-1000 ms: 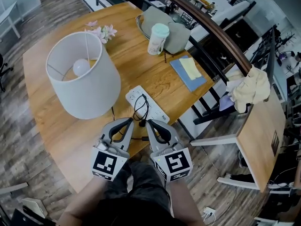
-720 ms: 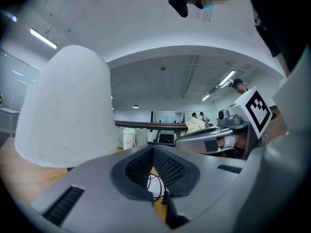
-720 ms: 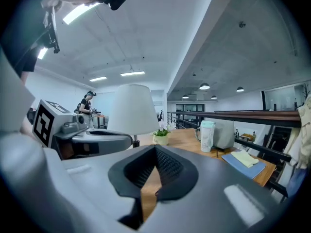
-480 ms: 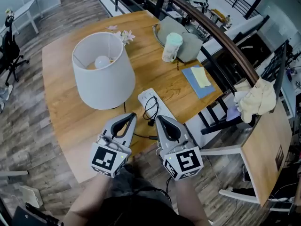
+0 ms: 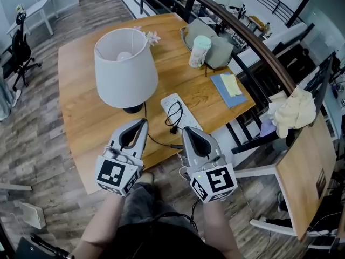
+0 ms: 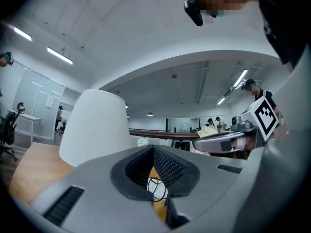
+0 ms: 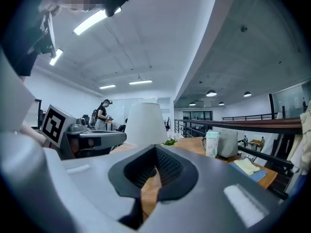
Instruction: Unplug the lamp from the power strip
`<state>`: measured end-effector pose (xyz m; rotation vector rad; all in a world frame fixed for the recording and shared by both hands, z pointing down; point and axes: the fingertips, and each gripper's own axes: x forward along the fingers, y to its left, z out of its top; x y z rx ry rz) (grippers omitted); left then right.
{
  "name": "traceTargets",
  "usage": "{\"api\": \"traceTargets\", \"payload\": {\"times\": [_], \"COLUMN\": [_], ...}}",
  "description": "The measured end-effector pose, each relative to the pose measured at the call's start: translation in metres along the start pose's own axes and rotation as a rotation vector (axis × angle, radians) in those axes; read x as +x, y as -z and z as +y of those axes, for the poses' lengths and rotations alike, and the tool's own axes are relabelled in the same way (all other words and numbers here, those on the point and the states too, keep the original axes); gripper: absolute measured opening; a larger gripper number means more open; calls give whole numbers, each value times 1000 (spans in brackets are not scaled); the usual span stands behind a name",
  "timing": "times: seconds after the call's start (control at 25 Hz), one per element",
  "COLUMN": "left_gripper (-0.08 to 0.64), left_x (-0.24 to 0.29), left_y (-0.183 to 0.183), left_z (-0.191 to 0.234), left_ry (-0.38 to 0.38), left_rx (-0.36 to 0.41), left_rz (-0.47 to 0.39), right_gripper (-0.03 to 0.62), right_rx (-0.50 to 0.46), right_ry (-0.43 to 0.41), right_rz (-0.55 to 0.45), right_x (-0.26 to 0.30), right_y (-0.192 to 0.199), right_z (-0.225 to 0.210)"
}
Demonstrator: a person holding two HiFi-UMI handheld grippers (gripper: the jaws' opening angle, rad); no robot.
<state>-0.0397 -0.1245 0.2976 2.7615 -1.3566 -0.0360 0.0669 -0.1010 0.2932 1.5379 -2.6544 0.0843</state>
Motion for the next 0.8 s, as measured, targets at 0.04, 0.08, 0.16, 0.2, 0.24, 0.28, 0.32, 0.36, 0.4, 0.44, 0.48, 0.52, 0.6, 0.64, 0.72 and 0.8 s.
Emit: {"api": "traceTargets", "payload": {"times": [0.04, 0.08, 0.16, 0.2, 0.24, 0.28, 0.32, 0.36, 0.4, 0.44, 0.48, 0.52, 0.6, 0.64, 0.72, 0.8], "left_gripper": [-5, -5, -5, -5, -5, -5, -5, -5, -5, -5, -5, -5, -5, -5, -5, -5], "left_x": [-4, -8, -16, -21, -25, -29, -34, -38, -42, -46, -49, -52, -58, -61, -70, -79], "left_y": [-2, -4, -9, -11, -13, -14, -15, -16, -17, -17, -18, -20, -21, -22, -24, -25], "left_z": [-1, -2, -4, -6, -7, -9, -10, -12, -13, -13, -14, -15, -18, -19, -23, -27], "left_ry": [-8, -15, -29, -36, -42, -48, -53, -58, -63, -67, -69, -71, -74, -76, -79, -80], "left_rx": [1, 3, 7, 9, 9, 10, 9, 9, 8, 6, 5, 6, 6, 6, 7, 10], "left_rz": [-3, -6, -11, -14, -16, -18, -21, -24, -27, -30, -32, -35, -40, -42, -43, -41], "right_gripper": [8, 8, 8, 8, 8, 8, 8, 8, 8, 8, 8, 8, 8, 8, 8, 8], "right_rx": [-2, -4, -7, -9, -12, -13, -15, -15, -16, -17, -18, -19, -19, -18, -13, -7], "right_ry": [-2, -5, -10, -12, -14, -16, -17, -18, -19, -20, -21, -21, -21, -21, -22, -25], "right_rz": [-2, -3, -9, -11, -14, -17, -19, -21, -23, -26, -28, -30, -34, -35, -37, -39], "right_x": [-3, -6, -13, -16, -20, -23, -27, -31, -34, -36, -39, -41, -47, -50, -56, -62], "right_y": [-1, -2, -4, -6, -7, -8, -9, -10, -10, -11, -12, -14, -16, -17, -19, -20], "right_z": [2, 4, 7, 9, 10, 12, 13, 15, 17, 19, 21, 23, 26, 28, 33, 40]}}
